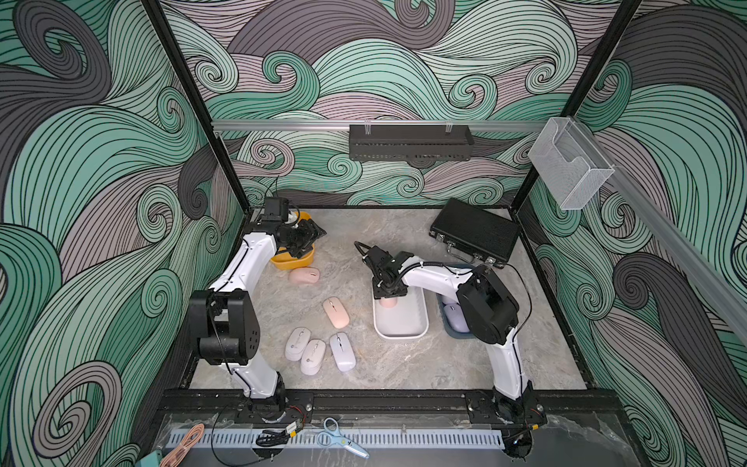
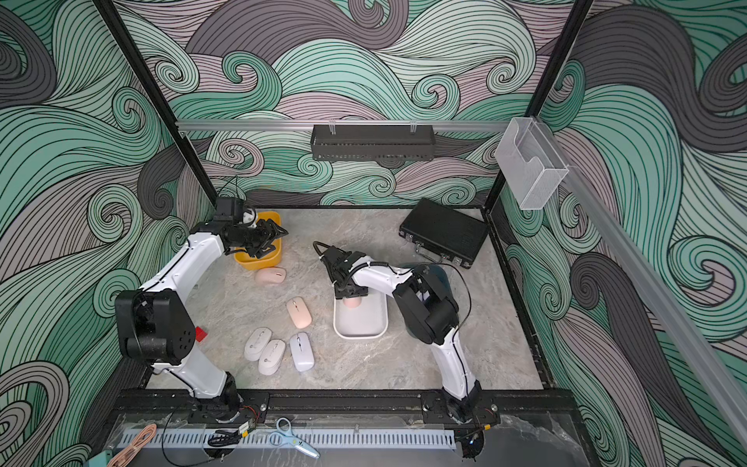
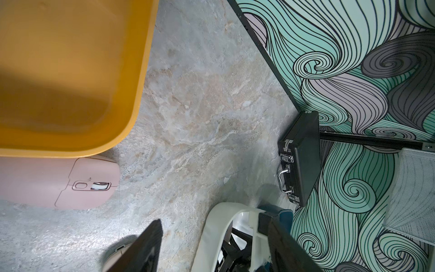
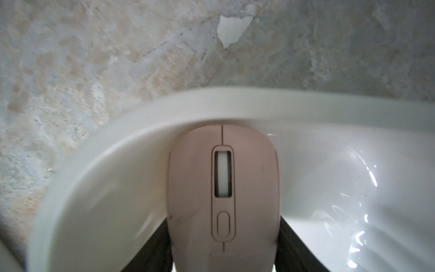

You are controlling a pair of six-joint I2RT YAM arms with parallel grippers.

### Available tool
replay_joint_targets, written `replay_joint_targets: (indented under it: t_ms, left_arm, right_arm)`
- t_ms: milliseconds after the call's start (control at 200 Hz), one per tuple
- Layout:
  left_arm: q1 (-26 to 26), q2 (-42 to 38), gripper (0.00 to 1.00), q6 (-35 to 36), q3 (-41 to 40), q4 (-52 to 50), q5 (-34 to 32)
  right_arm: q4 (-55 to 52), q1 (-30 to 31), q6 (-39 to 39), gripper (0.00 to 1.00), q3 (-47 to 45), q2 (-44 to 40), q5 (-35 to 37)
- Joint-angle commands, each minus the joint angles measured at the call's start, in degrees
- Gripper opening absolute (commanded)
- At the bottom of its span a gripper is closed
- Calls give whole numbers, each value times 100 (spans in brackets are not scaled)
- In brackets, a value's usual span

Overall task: Place the mice by color into the storage box
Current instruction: Place the mouse in the storage box.

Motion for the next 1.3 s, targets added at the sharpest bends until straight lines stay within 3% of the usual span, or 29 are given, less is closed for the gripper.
replay_joint_targets:
  t_ms: [0, 330, 400, 510, 615, 1291]
  left_arm:
    - [-44, 44, 70, 100, 46, -78, -62]
    - [-87, 52, 71, 135, 61, -104, -110]
    - [-94, 45, 70, 131, 64, -117, -100]
    - [-111, 14, 71, 131, 60, -106, -92]
    - [-120, 27, 70, 140, 67, -116, -108]
    - [-138, 62, 70, 175, 91, -151, -130]
  right_arm:
    - [-93, -21, 66, 64, 70, -152, 159]
    - [-236, -12, -85, 66, -110, -830, -25]
    - [-252, -21, -173, 56, -290, -1009, 2]
    - [-217, -20, -284, 26, -675, -1138, 18]
    - [-179, -16, -286, 16, -1000, -1167, -33]
    - [-50, -12, -469, 19, -969, -697, -226]
